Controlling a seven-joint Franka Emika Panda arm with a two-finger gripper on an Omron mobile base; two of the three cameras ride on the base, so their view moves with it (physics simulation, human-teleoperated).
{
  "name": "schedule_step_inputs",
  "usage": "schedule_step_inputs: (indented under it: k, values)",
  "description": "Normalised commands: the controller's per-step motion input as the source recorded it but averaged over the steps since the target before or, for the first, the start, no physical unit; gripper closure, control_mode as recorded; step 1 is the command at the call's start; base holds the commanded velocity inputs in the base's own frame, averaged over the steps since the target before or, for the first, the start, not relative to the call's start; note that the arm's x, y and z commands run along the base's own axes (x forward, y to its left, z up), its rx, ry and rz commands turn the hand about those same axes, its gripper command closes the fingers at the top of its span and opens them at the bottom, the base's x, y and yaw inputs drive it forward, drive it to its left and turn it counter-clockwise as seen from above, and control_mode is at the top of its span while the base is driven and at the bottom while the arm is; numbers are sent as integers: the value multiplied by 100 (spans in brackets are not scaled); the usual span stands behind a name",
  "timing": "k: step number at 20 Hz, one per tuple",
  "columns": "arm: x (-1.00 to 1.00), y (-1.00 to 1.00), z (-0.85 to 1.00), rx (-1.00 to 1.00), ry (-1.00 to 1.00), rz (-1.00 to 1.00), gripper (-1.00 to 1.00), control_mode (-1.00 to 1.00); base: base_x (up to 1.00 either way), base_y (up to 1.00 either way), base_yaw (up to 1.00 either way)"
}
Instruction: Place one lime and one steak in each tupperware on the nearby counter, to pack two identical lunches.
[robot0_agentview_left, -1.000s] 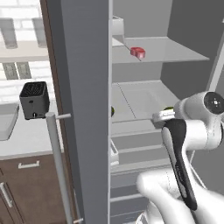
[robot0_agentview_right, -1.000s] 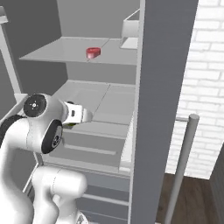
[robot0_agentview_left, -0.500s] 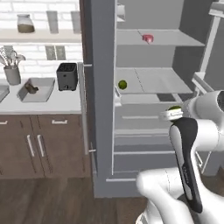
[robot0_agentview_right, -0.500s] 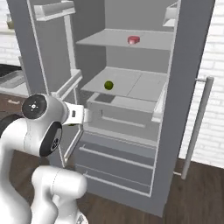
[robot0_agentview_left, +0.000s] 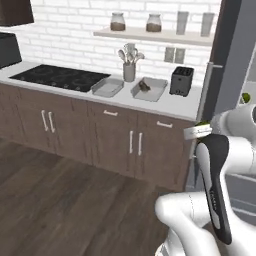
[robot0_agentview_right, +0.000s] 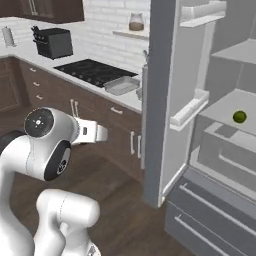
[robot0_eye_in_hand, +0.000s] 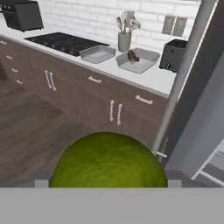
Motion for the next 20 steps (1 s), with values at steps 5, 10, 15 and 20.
schedule_step_inputs:
  k: [5,10,15,20]
  values:
    - [0,0,0,0,0,0,100,100,83,59,56]
    - [0,0,0,0,0,0,100,100,100,24,19]
    - [0,0,0,0,0,0,100,100,100,6,-5]
    - [0,0,0,0,0,0,100,100,100,7,-28]
